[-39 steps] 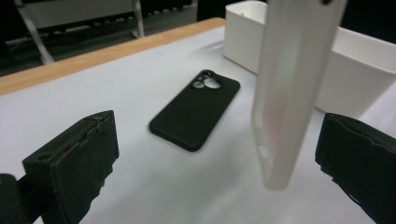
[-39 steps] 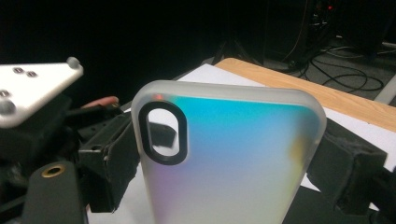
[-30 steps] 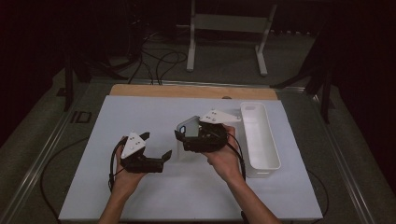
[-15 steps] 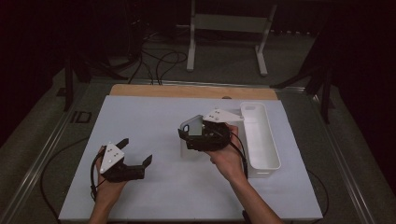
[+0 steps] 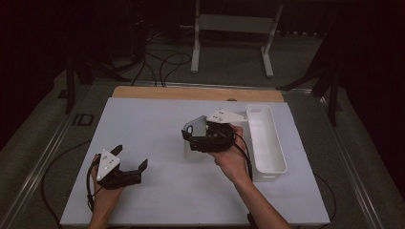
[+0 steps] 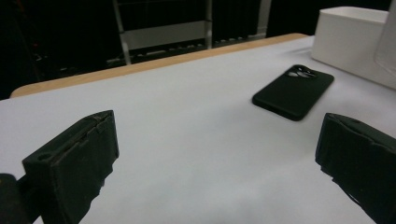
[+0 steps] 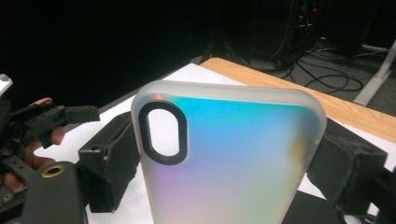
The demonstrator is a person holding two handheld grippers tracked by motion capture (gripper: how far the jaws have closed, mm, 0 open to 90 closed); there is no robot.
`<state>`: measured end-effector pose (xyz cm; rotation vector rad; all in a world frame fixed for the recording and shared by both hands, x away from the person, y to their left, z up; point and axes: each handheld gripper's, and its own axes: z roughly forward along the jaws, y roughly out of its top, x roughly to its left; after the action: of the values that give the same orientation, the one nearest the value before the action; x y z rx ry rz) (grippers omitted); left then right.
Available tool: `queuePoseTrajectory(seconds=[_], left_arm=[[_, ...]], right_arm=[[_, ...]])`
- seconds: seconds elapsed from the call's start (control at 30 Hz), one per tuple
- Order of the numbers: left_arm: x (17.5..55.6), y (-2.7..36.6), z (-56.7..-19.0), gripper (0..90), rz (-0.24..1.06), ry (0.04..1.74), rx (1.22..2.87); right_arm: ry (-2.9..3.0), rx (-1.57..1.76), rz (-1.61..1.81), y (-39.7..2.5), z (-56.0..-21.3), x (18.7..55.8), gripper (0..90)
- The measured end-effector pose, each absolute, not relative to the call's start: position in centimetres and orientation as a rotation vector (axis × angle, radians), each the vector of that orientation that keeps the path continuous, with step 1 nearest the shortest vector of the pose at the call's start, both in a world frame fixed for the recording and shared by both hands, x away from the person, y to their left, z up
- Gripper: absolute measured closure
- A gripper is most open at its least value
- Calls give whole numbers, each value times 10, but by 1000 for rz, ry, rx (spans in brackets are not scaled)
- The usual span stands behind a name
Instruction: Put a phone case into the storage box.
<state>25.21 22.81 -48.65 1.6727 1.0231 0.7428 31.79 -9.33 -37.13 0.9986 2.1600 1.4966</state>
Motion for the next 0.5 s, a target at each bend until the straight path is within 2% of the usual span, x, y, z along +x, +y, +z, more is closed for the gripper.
queuePoseTrajectory(seconds=[0.5], left_arm=[[250,229,-488,1,813,1039,1674]], right_arm=[[2125,1002,1435,-104,-361,328,172]])
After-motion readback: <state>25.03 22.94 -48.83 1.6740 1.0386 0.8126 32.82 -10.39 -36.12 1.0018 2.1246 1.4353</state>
